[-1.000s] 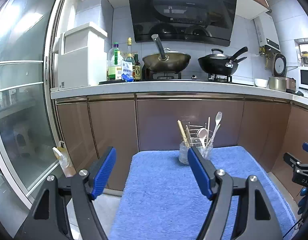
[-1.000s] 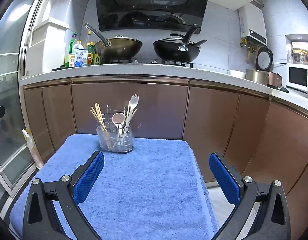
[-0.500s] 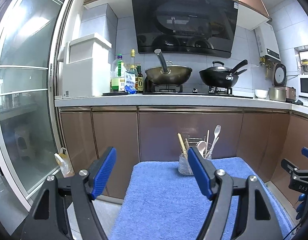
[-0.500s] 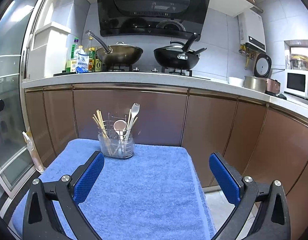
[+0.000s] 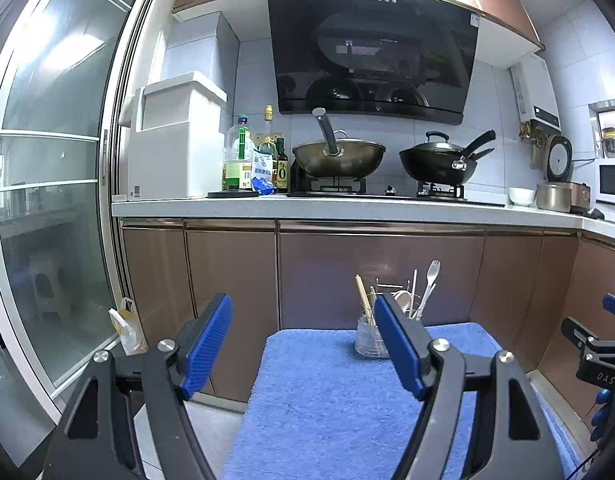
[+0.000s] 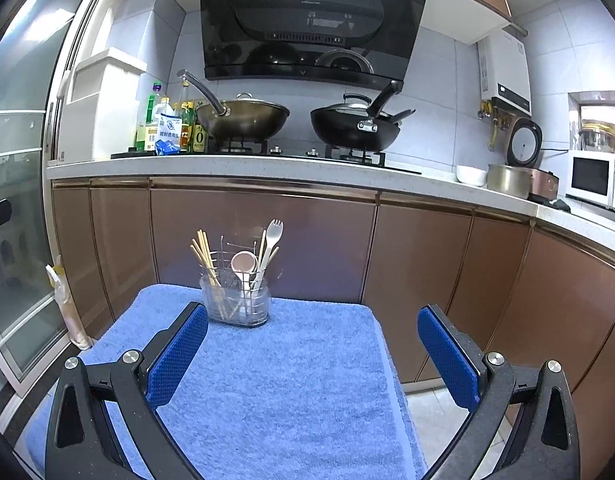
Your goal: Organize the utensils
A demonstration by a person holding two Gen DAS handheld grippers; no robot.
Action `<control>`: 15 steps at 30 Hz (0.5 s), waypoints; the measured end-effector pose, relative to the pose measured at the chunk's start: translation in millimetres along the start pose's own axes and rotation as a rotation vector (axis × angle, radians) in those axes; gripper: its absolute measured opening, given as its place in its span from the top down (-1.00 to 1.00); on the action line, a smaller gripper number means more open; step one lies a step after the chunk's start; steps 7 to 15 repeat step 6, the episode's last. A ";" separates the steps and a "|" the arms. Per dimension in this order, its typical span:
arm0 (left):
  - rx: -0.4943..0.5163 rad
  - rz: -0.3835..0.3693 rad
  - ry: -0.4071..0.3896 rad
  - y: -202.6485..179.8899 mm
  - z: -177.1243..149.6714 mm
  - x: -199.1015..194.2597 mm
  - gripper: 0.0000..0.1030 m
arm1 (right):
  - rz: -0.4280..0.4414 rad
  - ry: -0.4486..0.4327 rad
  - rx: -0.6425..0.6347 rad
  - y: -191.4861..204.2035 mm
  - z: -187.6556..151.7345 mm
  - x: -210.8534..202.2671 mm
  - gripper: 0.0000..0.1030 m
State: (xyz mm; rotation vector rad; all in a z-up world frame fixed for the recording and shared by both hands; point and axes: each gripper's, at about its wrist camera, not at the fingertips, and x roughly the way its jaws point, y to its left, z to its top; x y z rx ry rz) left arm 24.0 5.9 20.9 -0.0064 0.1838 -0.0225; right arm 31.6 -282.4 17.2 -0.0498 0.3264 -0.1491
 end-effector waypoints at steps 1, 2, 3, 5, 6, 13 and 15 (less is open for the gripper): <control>-0.004 -0.001 -0.001 0.8 0.5 -0.8 -0.40 | 0.000 -0.004 0.000 0.2 1.2 -1.1 -0.99; -0.008 -0.001 -0.002 1.5 1.9 -0.7 -0.40 | 0.001 -0.009 0.000 0.5 2.1 -2.1 -0.99; -0.012 -0.001 -0.003 2.6 2.7 -1.1 -0.40 | 0.001 -0.015 0.000 0.8 4.0 -3.5 -0.99; -0.018 -0.003 -0.004 4.7 3.9 -1.7 -0.40 | -0.001 -0.024 -0.003 1.3 7.6 -5.2 -0.99; -0.020 -0.002 -0.005 5.3 4.6 -2.0 -0.40 | -0.001 -0.029 -0.005 1.7 9.4 -6.4 -0.99; -0.020 -0.002 -0.005 5.3 4.6 -2.0 -0.40 | -0.001 -0.029 -0.005 1.7 9.4 -6.4 -0.99; -0.020 -0.002 -0.005 5.3 4.6 -2.0 -0.40 | -0.001 -0.029 -0.005 1.7 9.4 -6.4 -0.99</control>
